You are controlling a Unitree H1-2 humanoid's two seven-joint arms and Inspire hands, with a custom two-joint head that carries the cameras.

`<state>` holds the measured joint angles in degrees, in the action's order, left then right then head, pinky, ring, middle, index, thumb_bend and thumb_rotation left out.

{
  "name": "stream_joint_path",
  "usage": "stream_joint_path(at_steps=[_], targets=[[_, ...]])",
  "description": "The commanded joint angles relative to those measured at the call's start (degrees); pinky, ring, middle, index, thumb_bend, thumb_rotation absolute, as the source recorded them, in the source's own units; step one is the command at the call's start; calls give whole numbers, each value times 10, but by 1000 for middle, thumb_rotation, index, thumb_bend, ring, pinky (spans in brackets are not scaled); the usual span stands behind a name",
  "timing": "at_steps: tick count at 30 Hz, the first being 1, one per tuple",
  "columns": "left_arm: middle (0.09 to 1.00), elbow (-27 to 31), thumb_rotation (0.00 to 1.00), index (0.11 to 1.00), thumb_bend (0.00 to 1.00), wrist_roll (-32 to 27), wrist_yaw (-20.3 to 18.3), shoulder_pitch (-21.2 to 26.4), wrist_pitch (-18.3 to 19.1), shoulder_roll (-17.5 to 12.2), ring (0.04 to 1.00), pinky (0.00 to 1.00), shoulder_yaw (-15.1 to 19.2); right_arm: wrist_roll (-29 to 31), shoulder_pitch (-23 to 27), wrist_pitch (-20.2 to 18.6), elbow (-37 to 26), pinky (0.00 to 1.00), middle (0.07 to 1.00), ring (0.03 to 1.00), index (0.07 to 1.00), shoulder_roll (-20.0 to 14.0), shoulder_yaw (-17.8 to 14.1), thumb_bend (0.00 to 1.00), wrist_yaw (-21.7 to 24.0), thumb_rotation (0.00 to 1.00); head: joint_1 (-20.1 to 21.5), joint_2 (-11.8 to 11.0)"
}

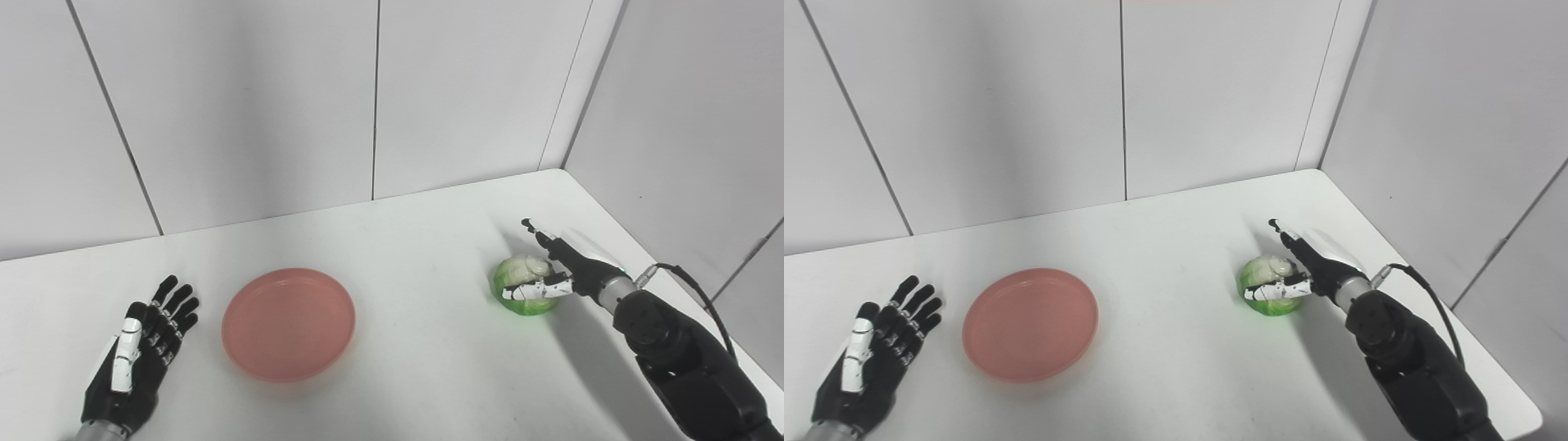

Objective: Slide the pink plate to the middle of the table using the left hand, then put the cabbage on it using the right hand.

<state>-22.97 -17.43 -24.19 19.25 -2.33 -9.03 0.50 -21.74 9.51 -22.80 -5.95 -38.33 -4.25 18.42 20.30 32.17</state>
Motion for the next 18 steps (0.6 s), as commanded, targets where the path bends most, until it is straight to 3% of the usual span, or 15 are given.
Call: stream_joint_path(at_steps=[1,10,18], targets=[[962,-17,972,956,656,11,7,-25,47,-7,956,974,-5,5,17,7,-2,895,979,966,993,-13,-6,1000,-9,446,0,1],[962,-13,971,953,656,12,7,-27,50,-8,956,981,-6,13,22,20,17,901,959,954,967,-14,-1,1000,-12,416,-2,3],[960,6,976,953,658,15,18,-31,64,-6,955,982,-10,22,19,25,22,862,912,903,901,-17,-6,1000,-13,260,-3,6]])
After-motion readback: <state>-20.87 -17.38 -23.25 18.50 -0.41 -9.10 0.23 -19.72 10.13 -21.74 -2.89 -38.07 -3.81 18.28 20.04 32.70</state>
